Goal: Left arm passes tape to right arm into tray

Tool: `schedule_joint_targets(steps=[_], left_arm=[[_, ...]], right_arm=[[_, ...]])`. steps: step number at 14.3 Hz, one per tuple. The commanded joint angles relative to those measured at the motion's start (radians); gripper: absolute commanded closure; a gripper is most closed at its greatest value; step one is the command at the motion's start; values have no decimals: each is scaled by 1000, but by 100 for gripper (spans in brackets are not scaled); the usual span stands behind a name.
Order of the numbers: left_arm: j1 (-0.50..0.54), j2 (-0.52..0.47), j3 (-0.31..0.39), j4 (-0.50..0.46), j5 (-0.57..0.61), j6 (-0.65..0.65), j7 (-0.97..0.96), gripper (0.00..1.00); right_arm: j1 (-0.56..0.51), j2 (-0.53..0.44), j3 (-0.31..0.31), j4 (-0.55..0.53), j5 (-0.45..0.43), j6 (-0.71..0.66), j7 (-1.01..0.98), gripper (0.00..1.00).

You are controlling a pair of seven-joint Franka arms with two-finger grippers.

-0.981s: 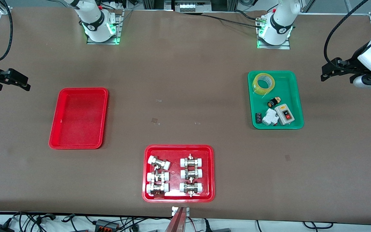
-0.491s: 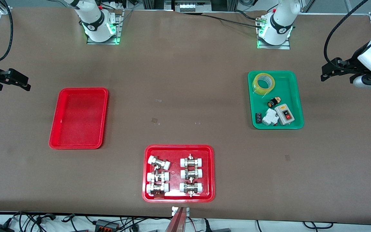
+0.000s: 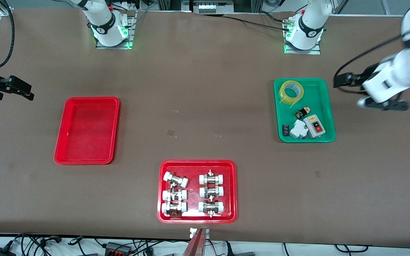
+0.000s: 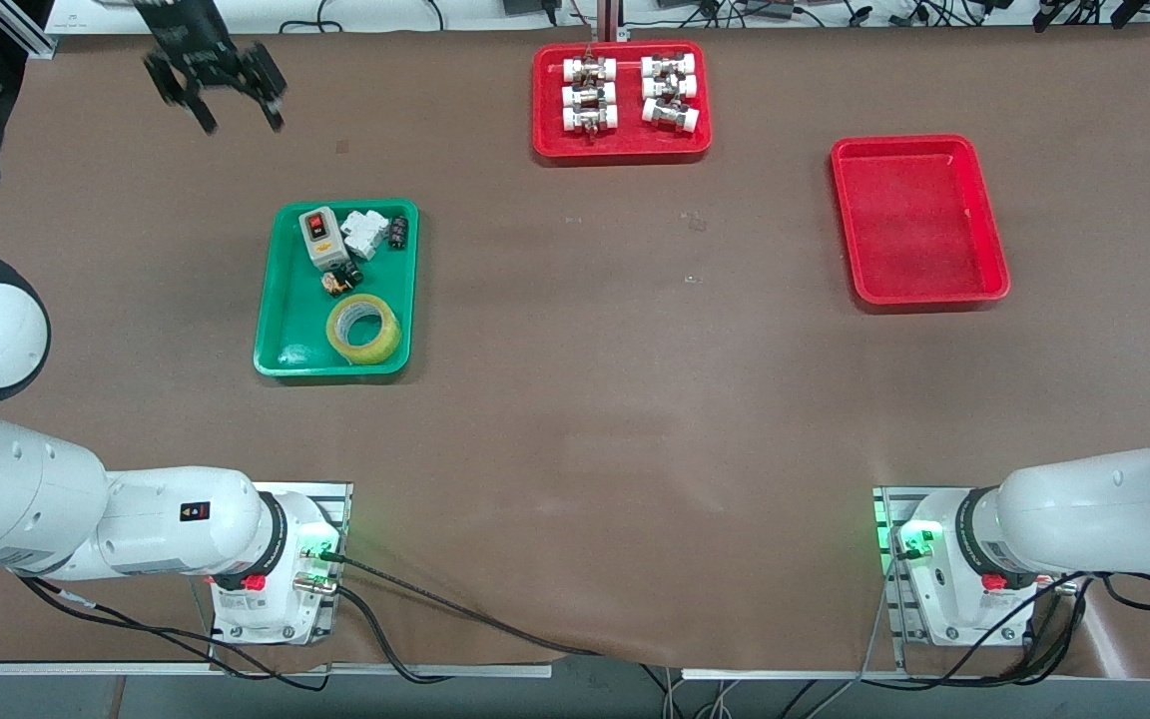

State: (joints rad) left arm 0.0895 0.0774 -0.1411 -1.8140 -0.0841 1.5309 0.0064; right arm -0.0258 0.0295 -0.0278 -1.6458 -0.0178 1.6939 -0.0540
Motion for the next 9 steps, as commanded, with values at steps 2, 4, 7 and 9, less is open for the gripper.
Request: schedule_joint_targets(steps=[2, 4, 7, 9], left_arm=[[7, -24, -8, -366, -23, 281, -3, 0], [7, -19, -8, -493, -26, 397, -29, 0], [4, 21, -12, -597, -61, 495, -66, 0], [4, 62, -14, -649, -69, 589, -66, 0]], right_arm=[[-3, -6, 3, 3, 4, -10, -12, 0], [-3, -5, 3, 3, 4, -8, -12, 0], [-2, -5, 3, 3, 4, -8, -12, 0], [-2, -5, 3, 3, 6, -10, -12, 0]])
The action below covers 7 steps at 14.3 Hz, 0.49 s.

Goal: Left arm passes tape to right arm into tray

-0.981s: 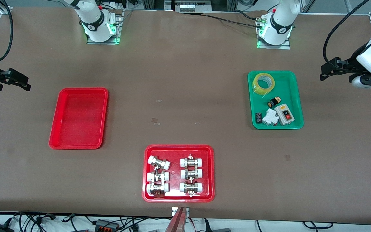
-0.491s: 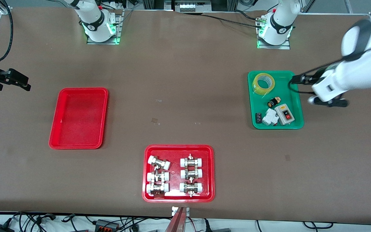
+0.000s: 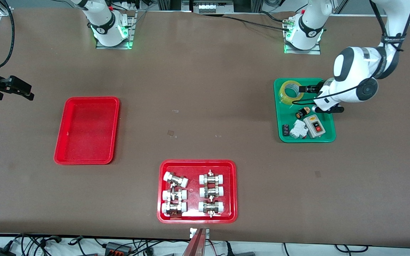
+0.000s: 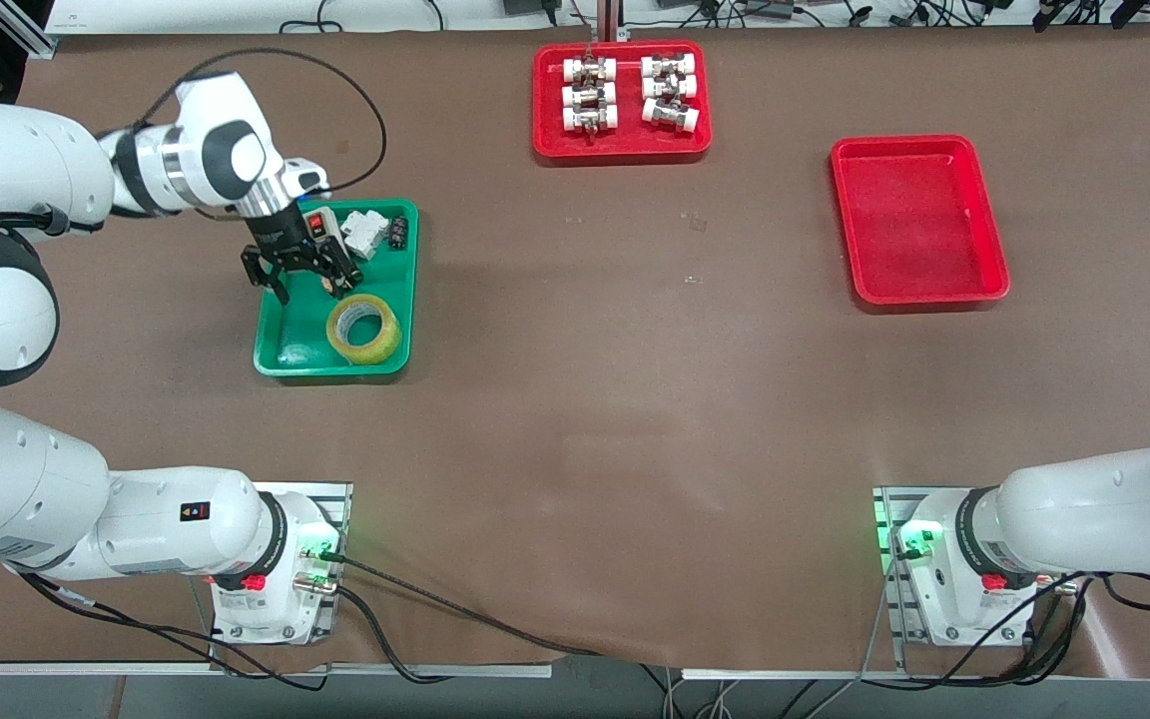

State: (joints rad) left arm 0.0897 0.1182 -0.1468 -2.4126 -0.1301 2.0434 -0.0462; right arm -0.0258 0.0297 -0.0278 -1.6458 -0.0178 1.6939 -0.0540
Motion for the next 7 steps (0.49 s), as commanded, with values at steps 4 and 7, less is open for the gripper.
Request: schedule_joint_targets(steps=[4, 7], left_arm=[[7, 64, -8, -66, -66, 113, -12, 9], [7, 69, -8, -66, -94, 112, -12, 42]], right_arm=[[-3, -5, 3, 3, 6, -10, -12, 0], [-3, -5, 3, 3, 6, -8, -12, 0]])
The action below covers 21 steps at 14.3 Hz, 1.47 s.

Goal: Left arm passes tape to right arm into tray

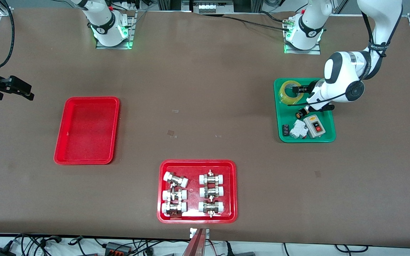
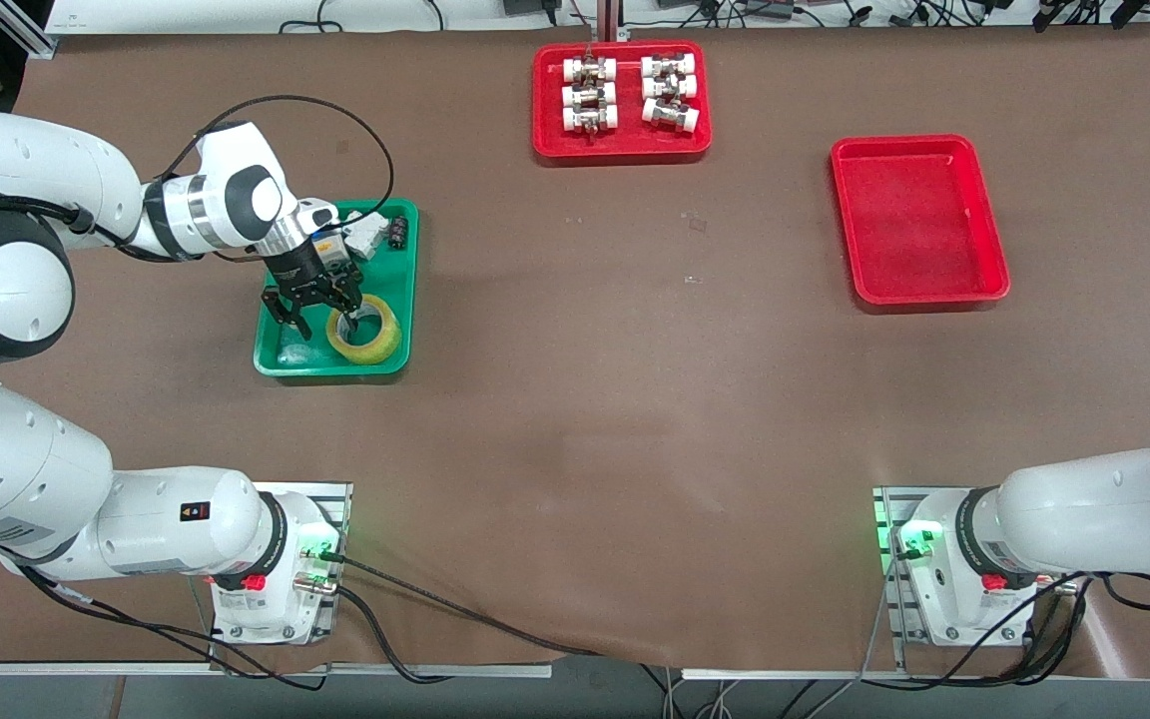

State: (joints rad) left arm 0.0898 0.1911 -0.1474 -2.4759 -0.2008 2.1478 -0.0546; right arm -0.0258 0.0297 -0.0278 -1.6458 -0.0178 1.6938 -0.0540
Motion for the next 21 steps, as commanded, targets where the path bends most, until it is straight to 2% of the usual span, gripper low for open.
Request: schedule_joint_targets(steps=[1, 2, 3, 6, 10, 12, 15, 17, 19, 21], left_arm=[[7, -1, -8, -3, -23, 6, -5, 59], [5, -1, -8, -3, -23, 6, -4, 75], [5, -1, -8, -3, -23, 6, -4, 85], [5, -1, -6, 0, -23, 3, 7, 99], [-2, -19, -8, 40, -20, -43, 15, 99], [-4, -28, -8, 130, -14, -138, 13, 99], [-12, -24, -15, 332, -11, -322, 13, 99], [-27, -22, -70, 478, -12, -441, -7, 100], [-28, -19, -136, 573, -41, -520, -86, 100], [-28, -19, -219, 649, -167, -563, -189, 100]], right_arm=[[-2, -5, 3, 3, 6, -10, -12, 0], [-3, -5, 3, 3, 6, -10, -12, 0], [-3, -5, 3, 3, 4, -10, -12, 0], [-2, -5, 3, 3, 6, -10, -12, 0], [-2, -5, 3, 3, 6, -10, -12, 0], [-2, -5, 3, 6, 6, -10, -13, 0], [-2, -10, 19, 8, 6, -11, -20, 0], [-2, -11, 25, 8, 7, -26, -18, 0], [-2, -13, 32, 8, 6, -28, -9, 0], [0, -16, 34, 9, 6, -29, -7, 0]])
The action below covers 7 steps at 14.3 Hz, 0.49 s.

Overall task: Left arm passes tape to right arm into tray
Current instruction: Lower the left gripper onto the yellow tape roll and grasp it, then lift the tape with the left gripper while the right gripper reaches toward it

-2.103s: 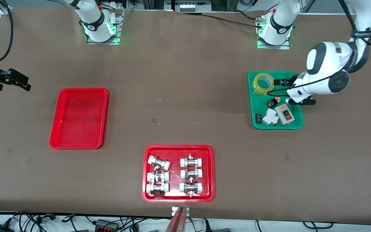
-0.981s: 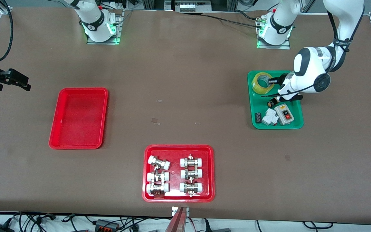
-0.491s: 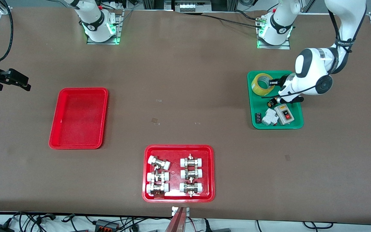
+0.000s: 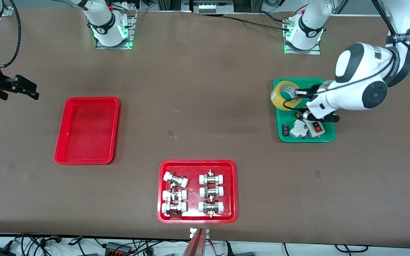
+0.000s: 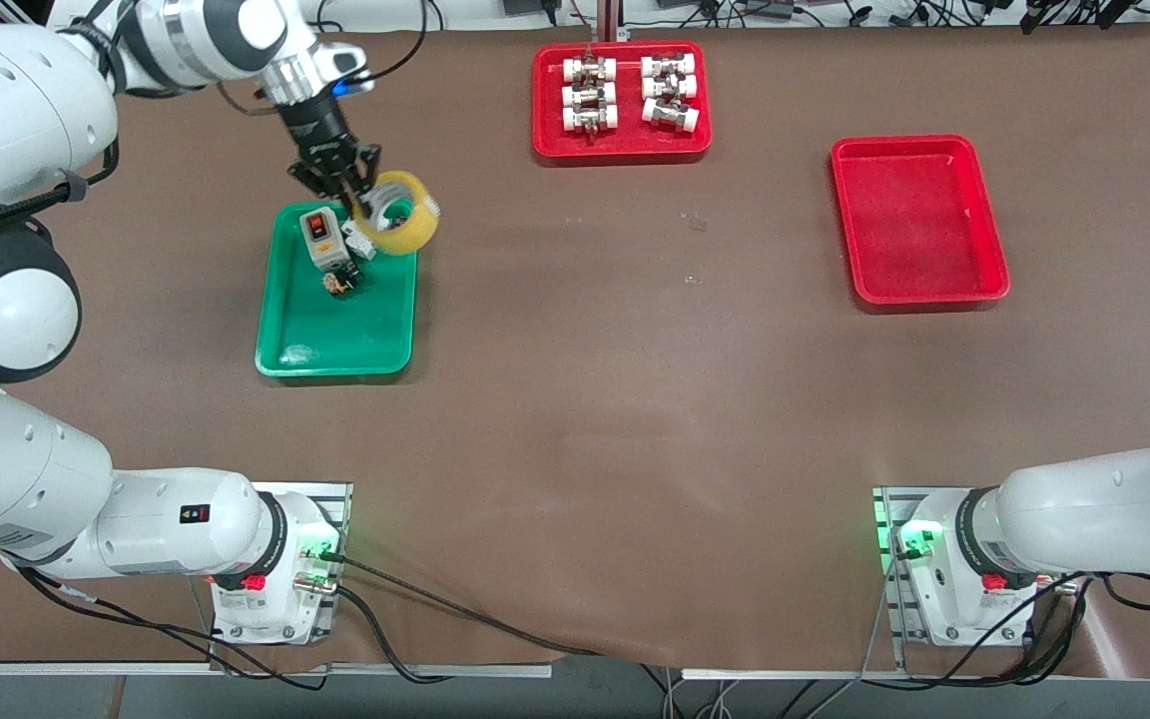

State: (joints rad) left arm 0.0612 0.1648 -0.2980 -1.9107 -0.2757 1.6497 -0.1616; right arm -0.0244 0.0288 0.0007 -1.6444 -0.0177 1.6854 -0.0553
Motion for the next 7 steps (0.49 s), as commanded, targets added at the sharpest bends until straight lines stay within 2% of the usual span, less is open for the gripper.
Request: schedule_joint_targets(steps=[1, 4, 5, 7], left_arm=[[-4, 10, -97, 117, -150, -70, -110, 100], [-7, 33, -191, 220, -435, -38, -228, 100], [-35, 60, -219, 273, -494, -9, -304, 100], [-104, 125, -224, 361, -546, 76, -418, 100]], right_arm=[[-3, -13, 7, 8, 9, -19, -14, 0], [-5, -3, 9, 6, 79, -44, -20, 0], [-5, 6, 10, 6, 87, -58, -20, 0], [61, 34, 10, 8, 88, -72, -23, 0]])
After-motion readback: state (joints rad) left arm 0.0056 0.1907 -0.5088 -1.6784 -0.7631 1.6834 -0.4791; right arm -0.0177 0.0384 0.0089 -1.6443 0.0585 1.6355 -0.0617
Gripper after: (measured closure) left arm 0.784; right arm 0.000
